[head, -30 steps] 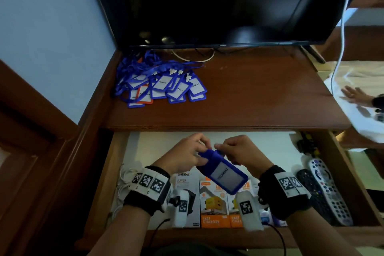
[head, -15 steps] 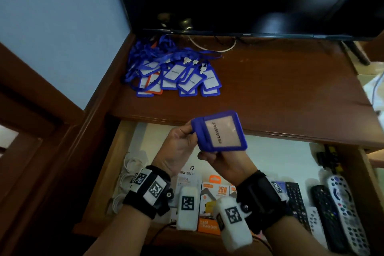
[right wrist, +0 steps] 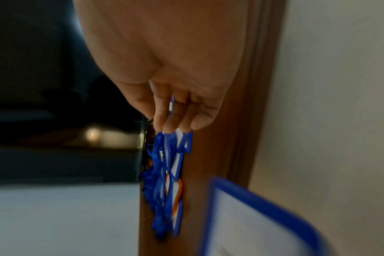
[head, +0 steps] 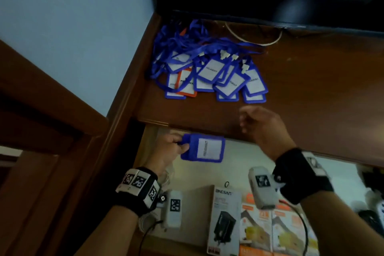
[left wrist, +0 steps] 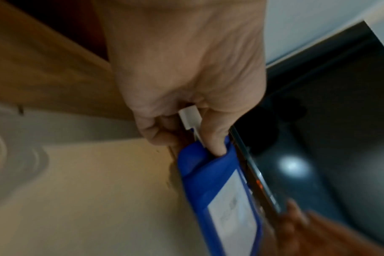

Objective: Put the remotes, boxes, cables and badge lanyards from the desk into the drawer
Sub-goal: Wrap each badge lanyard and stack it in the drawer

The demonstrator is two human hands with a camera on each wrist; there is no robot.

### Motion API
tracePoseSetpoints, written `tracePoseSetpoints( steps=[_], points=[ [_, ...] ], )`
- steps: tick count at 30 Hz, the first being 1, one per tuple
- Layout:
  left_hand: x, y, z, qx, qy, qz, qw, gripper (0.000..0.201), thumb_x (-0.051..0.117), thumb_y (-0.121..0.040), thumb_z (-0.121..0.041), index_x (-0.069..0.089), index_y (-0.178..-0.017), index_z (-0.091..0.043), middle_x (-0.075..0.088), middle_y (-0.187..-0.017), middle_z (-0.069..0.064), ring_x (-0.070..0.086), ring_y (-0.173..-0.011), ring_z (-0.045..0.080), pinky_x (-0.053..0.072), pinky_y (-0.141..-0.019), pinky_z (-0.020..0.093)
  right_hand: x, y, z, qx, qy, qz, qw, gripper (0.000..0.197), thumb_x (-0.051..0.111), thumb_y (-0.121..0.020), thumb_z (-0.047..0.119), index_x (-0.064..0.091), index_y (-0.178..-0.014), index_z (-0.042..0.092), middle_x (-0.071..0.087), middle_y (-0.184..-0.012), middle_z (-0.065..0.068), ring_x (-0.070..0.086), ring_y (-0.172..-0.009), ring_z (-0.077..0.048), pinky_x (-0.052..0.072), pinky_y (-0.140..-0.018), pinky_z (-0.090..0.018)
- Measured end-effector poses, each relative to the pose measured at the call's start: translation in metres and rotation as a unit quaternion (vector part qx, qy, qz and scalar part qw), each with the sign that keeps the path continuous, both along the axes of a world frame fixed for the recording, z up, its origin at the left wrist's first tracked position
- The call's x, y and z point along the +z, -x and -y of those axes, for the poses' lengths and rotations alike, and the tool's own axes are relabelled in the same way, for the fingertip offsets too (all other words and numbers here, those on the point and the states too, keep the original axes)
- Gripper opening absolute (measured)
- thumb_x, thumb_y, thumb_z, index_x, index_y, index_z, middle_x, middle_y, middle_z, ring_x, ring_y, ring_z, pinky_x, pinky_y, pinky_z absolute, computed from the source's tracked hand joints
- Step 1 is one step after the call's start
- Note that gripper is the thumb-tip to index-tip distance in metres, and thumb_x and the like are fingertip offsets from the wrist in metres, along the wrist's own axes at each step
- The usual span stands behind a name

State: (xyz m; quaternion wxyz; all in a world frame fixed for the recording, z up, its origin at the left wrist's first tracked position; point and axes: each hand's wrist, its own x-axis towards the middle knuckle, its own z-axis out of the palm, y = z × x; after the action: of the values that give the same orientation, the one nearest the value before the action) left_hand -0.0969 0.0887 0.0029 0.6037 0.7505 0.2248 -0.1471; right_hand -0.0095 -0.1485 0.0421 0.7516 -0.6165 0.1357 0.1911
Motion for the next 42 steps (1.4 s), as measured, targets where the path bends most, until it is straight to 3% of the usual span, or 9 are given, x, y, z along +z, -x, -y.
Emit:
tracePoseSetpoints(
  steps=[3, 6, 9, 14, 17, 23, 30, 38, 42],
  points=[
    [-0.015, 0.001, -0.012, -0.209, -0.176, -0.062, 0.960, 0.015, 0.067, -0.071, -0.012, 0.061, -0.059, -0.006, 0.064, -0.076, 0.010, 0.062, -0.075, 0.025, 0.051, -0.074, 0.038, -0.003, -0.047, -0.010, -0.012, 0.178, 0.089, 0.980, 0.010, 0.058, -0.091, 0.009, 0.065, -0.092, 0.016, 0.064, -0.100, -0.008, 0.057, -0.083, -0.017, 0.045, -0.067, -0.026],
    [-0.007, 0.007, 0.001, -0.419, -0.301, -0.110, 0.850, 0.026, 0.057, -0.071, -0.015, 0.042, -0.052, -0.009, 0.059, -0.076, 0.023, 0.063, -0.081, 0.037, 0.051, -0.068, 0.038, -0.008, -0.074, -0.021, 0.034, 0.383, 0.138, 0.913, 0.039, 0.068, -0.087, 0.023, 0.054, -0.122, 0.016, 0.028, -0.145, -0.014, 0.039, -0.126, -0.031, 0.041, -0.102, -0.042],
    [-0.002, 0.018, 0.020, -0.521, -0.340, -0.108, 0.776, 0.033, 0.052, -0.081, -0.007, 0.033, -0.054, -0.012, 0.042, -0.064, 0.015, 0.060, -0.081, 0.034, 0.048, -0.067, 0.037, -0.009, -0.081, -0.038, 0.076, 0.507, 0.152, 0.845, 0.076, 0.071, -0.081, 0.044, 0.033, -0.143, 0.020, 0.008, -0.157, -0.008, 0.016, -0.140, -0.036, 0.023, -0.112, -0.054],
    [-0.014, 0.029, 0.038, -0.599, -0.292, -0.110, 0.738, 0.032, 0.054, -0.082, -0.006, 0.039, -0.054, -0.010, 0.054, -0.073, 0.018, 0.057, -0.071, 0.035, 0.042, -0.061, 0.035, -0.027, -0.079, -0.053, 0.091, 0.565, 0.127, 0.811, 0.099, 0.065, -0.077, 0.062, 0.017, -0.151, 0.017, 0.009, -0.160, -0.005, 0.009, -0.145, -0.033, 0.016, -0.110, -0.059],
    [-0.016, 0.035, 0.053, -0.592, -0.290, -0.102, 0.745, 0.032, 0.053, -0.083, -0.005, 0.037, -0.056, -0.012, 0.061, -0.094, 0.021, 0.061, -0.084, 0.037, 0.044, -0.064, 0.034, -0.033, -0.072, -0.053, 0.068, 0.574, 0.130, 0.805, 0.099, 0.066, -0.077, 0.059, 0.017, -0.151, 0.015, 0.013, -0.160, -0.004, 0.011, -0.145, -0.030, 0.016, -0.112, -0.058],
    [-0.027, 0.047, 0.070, -0.569, -0.283, -0.112, 0.764, 0.033, 0.052, -0.086, -0.004, 0.035, -0.058, -0.011, 0.058, -0.082, 0.018, 0.062, -0.087, 0.038, 0.047, -0.067, 0.036, -0.028, -0.073, -0.047, 0.041, 0.578, 0.124, 0.806, 0.100, 0.076, -0.067, 0.057, 0.029, -0.143, 0.012, 0.025, -0.152, -0.009, 0.020, -0.139, -0.034, 0.024, -0.106, -0.058],
    [-0.037, 0.061, 0.089, -0.543, -0.309, -0.120, 0.771, 0.020, 0.053, -0.088, -0.002, 0.057, -0.108, 0.002, 0.060, -0.108, 0.021, 0.061, -0.097, 0.038, 0.048, -0.073, 0.037, -0.018, -0.069, -0.036, -0.009, 0.576, 0.096, 0.812, 0.100, 0.085, -0.063, 0.036, 0.028, -0.142, 0.013, 0.028, -0.142, -0.015, 0.026, -0.131, -0.038, 0.028, -0.104, -0.054],
    [-0.061, 0.068, 0.089, -0.518, -0.331, -0.128, 0.778, 0.017, 0.055, -0.085, 0.000, 0.063, -0.099, 0.005, 0.062, -0.108, 0.022, 0.063, -0.095, 0.036, 0.050, -0.074, 0.034, -0.004, -0.050, -0.002, -0.065, 0.380, 0.084, 0.919, 0.040, 0.064, -0.087, 0.014, 0.055, -0.124, 0.005, 0.061, -0.125, -0.015, 0.059, -0.110, -0.029, 0.049, -0.086, -0.033],
    [-0.067, 0.070, 0.086, -0.486, -0.307, -0.123, 0.809, 0.030, 0.056, -0.085, -0.009, 0.056, -0.115, -0.006, 0.061, -0.115, 0.016, 0.061, -0.101, 0.033, 0.051, -0.080, 0.037, 0.006, -0.015, 0.021, -0.134, 0.223, 0.049, 0.964, 0.016, 0.057, -0.090, 0.012, 0.057, -0.106, 0.014, 0.066, -0.109, -0.016, 0.063, -0.082, -0.024, 0.052, -0.056, -0.030]
  ],
)
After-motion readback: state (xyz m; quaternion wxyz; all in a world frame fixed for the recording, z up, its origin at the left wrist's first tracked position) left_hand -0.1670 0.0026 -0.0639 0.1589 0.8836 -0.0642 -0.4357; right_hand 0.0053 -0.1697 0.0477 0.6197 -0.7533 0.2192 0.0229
